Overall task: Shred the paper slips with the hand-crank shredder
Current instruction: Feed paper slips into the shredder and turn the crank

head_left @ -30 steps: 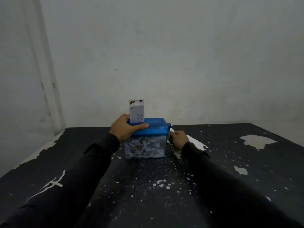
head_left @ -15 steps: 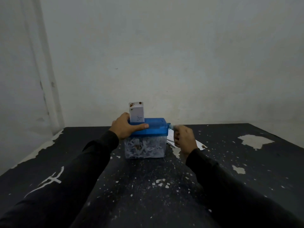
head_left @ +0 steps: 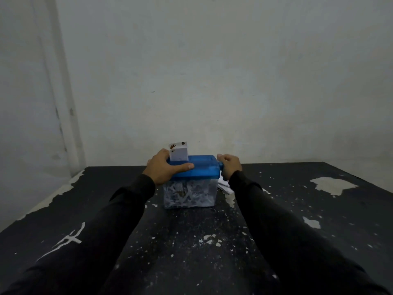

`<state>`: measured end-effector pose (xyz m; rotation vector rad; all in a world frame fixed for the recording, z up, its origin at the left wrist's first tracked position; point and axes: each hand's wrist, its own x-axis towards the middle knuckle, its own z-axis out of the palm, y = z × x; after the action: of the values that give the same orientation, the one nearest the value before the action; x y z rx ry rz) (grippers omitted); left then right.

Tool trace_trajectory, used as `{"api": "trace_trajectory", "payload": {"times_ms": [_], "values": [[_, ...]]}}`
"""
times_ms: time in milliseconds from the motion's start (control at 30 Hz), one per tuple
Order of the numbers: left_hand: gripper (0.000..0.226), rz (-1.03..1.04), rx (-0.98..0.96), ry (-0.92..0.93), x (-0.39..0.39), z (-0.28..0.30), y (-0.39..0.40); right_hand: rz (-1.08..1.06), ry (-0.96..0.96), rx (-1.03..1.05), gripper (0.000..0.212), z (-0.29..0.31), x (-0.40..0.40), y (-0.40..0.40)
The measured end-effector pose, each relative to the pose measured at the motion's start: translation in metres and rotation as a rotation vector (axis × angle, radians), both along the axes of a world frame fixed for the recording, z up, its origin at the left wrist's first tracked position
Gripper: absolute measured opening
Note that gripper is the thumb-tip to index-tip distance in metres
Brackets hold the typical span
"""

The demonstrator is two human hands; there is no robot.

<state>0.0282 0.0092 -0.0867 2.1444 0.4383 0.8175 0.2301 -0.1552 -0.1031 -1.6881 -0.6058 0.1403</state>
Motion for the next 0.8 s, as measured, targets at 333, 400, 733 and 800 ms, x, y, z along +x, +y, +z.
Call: {"api": "trace_trajectory", "payload": {"times_ms": [333, 400, 733, 800], "values": [[0.097, 0.046, 0.025, 0.074, 0.000, 0.005, 0.000, -0.054, -0.141, 0.037, 0.052, -0.030, -0.067, -0.064], [0.101, 0.057, 0.023, 0.076, -0.001, 0.008, -0.003, 0.012, -0.077, 0.207, 0.040, -0.017, -0.074, -0.069], [0.093, -0.012, 0.072, 0.063, -0.002, 0.011, -0.003, 0.163, -0.093, 0.212, 0.049, 0.048, -0.052, -0.054], [0.091, -0.020, 0.085, 0.067, -0.003, 0.011, -0.006, 0.113, -0.110, 0.181, 0.047, 0.057, -0.045, -0.048]]}}
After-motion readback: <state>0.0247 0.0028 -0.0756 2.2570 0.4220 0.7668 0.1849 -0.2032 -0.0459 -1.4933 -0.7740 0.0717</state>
